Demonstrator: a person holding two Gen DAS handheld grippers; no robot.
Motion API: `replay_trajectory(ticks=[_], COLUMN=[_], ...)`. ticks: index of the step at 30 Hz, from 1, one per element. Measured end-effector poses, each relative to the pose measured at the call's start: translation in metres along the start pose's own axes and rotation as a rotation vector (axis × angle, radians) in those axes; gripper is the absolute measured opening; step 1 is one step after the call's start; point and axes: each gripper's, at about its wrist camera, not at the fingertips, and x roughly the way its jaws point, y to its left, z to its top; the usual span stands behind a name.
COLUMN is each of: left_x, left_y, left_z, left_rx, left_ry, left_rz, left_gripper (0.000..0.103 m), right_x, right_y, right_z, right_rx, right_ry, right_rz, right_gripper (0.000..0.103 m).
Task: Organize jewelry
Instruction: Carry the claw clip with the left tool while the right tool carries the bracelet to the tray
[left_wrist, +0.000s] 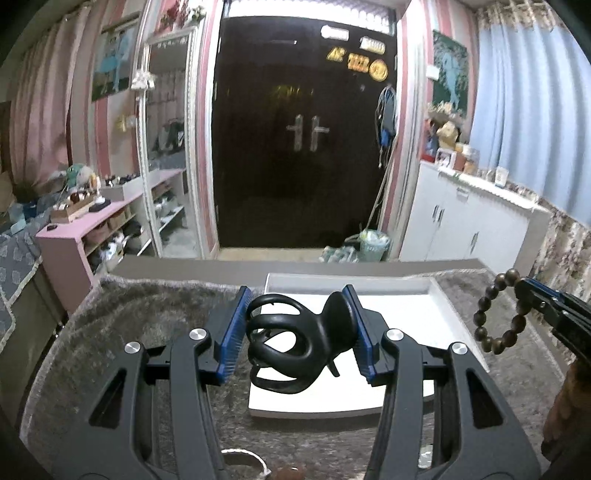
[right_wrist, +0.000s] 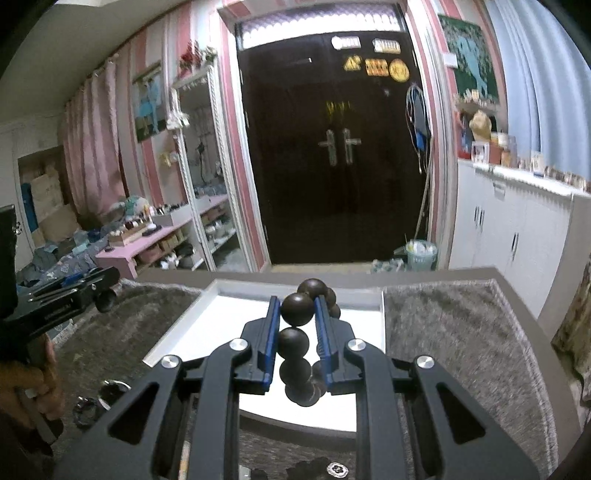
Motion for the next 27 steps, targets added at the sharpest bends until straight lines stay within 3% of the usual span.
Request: replay_trajectory(ticks=[6, 13, 27], left_x=[0.048, 0.076, 0.116], left_y=[0.009, 0.011, -0.004], left_z=[-0.023, -0.037, -0.06], left_rx=[0.005, 0.015, 0.038], left_ry=[0.098, 0.158, 0.276], left_rz=[0.028, 0.041, -0.014], left_gripper=[0.05, 0.05, 0.049], right_x=[0.034, 0.057, 0.095], right_y=[-0.019, -0.034, -0.013], right_z=[-0.018, -0.031, -0.049], right_rx=[0.021, 0.026, -0.011], right_ry=[0.076, 0.133, 0.235], right_rz=[-0.023, -0.056, 0.0], right_gripper=[0.019, 0.019, 0.019])
